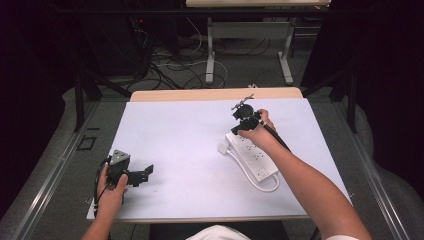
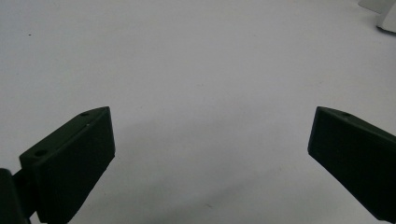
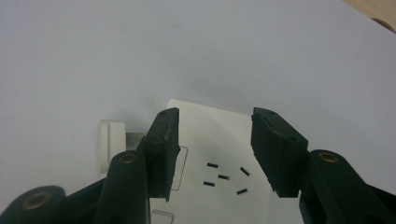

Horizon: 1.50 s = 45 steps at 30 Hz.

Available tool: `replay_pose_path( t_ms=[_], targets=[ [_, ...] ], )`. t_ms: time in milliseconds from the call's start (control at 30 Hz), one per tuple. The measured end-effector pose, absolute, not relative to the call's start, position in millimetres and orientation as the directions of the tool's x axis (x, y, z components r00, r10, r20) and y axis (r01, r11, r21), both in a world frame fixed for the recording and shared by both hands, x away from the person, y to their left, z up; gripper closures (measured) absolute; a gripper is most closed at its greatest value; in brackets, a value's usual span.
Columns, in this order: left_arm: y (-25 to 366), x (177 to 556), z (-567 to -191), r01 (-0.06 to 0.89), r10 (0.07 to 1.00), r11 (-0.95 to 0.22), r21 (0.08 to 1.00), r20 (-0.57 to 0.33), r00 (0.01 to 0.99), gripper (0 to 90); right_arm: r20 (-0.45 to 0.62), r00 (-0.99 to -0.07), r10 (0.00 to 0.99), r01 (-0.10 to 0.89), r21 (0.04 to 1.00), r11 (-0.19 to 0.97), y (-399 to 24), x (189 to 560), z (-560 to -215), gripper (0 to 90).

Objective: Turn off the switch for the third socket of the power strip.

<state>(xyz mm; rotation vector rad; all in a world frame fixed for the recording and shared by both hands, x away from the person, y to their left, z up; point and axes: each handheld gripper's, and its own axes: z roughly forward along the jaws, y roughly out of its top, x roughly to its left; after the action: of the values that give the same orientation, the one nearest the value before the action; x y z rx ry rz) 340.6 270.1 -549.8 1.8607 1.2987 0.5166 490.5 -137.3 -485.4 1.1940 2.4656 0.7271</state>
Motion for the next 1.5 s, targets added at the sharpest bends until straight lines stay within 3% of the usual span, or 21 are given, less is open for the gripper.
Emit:
replay_pose_path(
  t_ms=[700, 1000, 1500],
  targets=[
    [270, 340, -550, 0.597, 0.913, -0.174, 0.783, -0.100, 0.396, 0.6, -0.042, -0.586, 0.809, 0.651, 0.569, 0.501, -140, 491, -493, 57.6],
    [271, 340, -550, 0.598, 0.913, -0.177, 0.781, -0.098, 0.397, 0.6, 0.033, -0.545, 0.838, 0.698, 0.572, 0.431, -149, 498, -495, 69.1],
    [271, 340, -550, 0.601, 0.913, -0.178, 0.779, -0.097, 0.396, 0.6, 0.116, -0.485, 0.867, 0.742, 0.579, 0.338, -150, 505, -501, 70.5]
  ],
)
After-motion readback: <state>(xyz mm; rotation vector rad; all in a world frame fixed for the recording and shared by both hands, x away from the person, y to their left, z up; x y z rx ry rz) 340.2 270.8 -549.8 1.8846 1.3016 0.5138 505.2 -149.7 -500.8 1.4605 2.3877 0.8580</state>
